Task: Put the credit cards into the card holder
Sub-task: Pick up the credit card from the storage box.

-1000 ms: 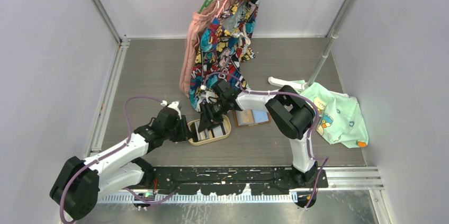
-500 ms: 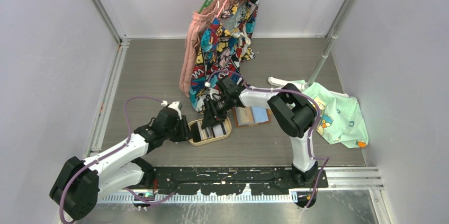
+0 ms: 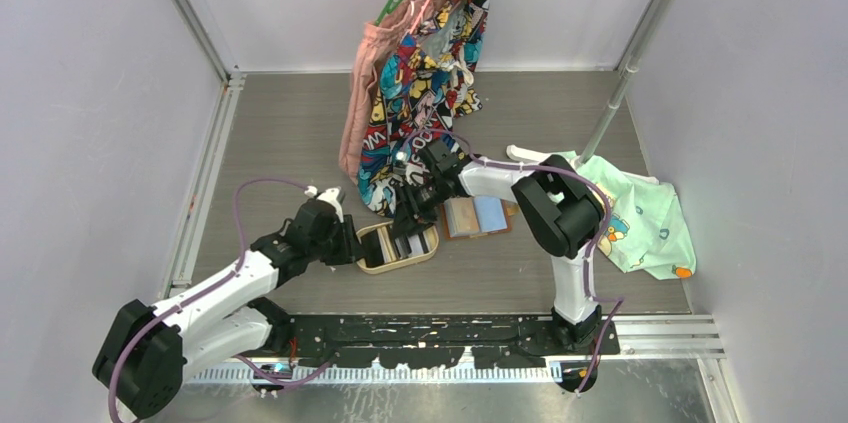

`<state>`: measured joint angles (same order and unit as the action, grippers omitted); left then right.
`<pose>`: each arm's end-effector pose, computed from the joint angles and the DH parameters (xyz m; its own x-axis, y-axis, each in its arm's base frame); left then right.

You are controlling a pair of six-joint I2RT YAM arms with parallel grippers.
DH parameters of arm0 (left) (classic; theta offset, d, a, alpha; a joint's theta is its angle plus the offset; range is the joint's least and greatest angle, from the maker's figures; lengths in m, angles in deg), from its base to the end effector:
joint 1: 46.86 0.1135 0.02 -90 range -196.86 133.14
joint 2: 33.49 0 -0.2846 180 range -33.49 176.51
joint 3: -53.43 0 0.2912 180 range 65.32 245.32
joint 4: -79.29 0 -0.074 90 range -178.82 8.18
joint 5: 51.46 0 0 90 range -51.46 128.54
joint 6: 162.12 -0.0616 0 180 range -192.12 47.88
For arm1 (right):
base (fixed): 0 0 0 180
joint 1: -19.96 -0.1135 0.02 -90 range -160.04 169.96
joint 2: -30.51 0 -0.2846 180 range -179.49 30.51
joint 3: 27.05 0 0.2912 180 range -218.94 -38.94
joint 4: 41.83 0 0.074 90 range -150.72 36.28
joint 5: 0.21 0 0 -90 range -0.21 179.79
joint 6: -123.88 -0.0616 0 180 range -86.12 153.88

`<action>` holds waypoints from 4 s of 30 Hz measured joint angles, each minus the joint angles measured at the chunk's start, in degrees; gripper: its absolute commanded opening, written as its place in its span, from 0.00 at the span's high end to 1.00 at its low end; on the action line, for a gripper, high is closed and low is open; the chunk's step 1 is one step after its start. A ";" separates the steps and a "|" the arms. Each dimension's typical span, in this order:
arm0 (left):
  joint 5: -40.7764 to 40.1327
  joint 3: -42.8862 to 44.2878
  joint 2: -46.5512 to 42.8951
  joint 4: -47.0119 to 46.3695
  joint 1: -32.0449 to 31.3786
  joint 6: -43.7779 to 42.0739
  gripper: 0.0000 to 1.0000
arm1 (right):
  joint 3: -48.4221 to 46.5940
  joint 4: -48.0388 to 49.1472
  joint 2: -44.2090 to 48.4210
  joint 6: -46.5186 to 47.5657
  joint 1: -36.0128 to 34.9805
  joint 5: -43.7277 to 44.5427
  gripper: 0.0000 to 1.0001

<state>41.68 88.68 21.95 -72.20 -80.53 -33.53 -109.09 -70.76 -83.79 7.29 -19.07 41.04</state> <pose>0.1823 -0.1255 0.1456 -0.8528 -0.1803 -0.4902 0.0662 0.8937 -0.4438 0.3115 0.3122 0.1170 -0.9205 -0.3663 -0.1361 -0.3183 0.5010 0.8048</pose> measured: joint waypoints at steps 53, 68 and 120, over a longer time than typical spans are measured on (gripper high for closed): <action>9.57 0.61 -13.66 -9.94 -0.02 0.20 0.37 | -2.38 -18.60 13.73 23.78 7.17 5.38 0.99; 22.67 -6.56 1.92 -55.58 -0.07 9.03 0.32 | 0.98 -21.75 26.40 33.29 17.81 -16.79 0.99; 41.13 12.57 20.72 -51.34 -9.09 -0.37 1.00 | 4.46 -25.24 33.75 43.15 20.48 -22.32 0.83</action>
<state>82.81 101.24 42.67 -123.54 -89.63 -33.91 -104.63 -96.00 -50.04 50.44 1.41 18.72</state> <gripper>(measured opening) 0.009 0.266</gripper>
